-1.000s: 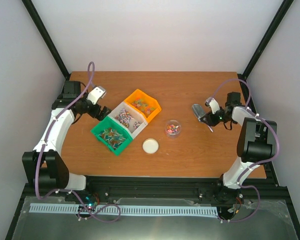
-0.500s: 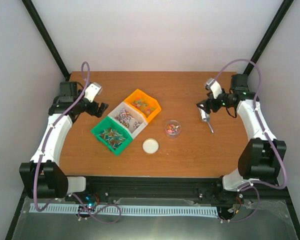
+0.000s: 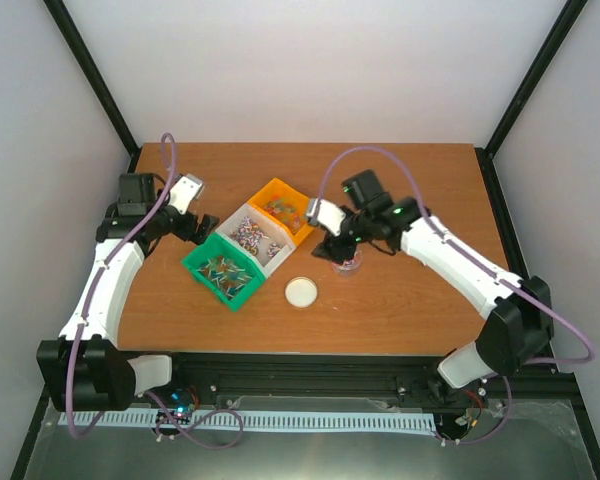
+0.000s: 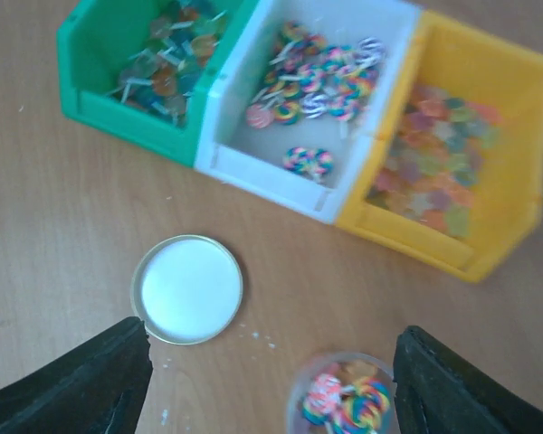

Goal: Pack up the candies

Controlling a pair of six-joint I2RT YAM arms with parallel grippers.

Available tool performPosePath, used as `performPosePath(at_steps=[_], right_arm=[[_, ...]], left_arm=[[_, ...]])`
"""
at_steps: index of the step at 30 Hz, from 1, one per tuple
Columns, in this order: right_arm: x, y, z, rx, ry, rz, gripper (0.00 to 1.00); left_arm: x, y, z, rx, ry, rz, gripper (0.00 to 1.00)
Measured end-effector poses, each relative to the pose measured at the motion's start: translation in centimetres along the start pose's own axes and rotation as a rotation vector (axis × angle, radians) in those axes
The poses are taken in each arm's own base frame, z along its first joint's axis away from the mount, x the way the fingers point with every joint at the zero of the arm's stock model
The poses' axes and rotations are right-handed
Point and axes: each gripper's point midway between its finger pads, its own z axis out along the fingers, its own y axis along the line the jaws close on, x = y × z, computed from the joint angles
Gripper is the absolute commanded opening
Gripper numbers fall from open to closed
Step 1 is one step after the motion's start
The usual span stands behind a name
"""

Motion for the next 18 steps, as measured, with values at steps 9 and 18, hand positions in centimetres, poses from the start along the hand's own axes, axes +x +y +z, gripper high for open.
performPosePath(at_steps=[9, 18], right_arm=[[5.6, 5.0, 9.4, -0.069, 0.269, -0.078, 0.52], [8.6, 3.8, 13.6, -0.027, 0.367, -0.041, 0.44]], left_arm=[[0.8, -1.5, -0.5, 0.049, 0.002, -0.009, 1.00], [0.7, -1.9, -1.1, 0.055, -0.012, 0.007, 1.00]])
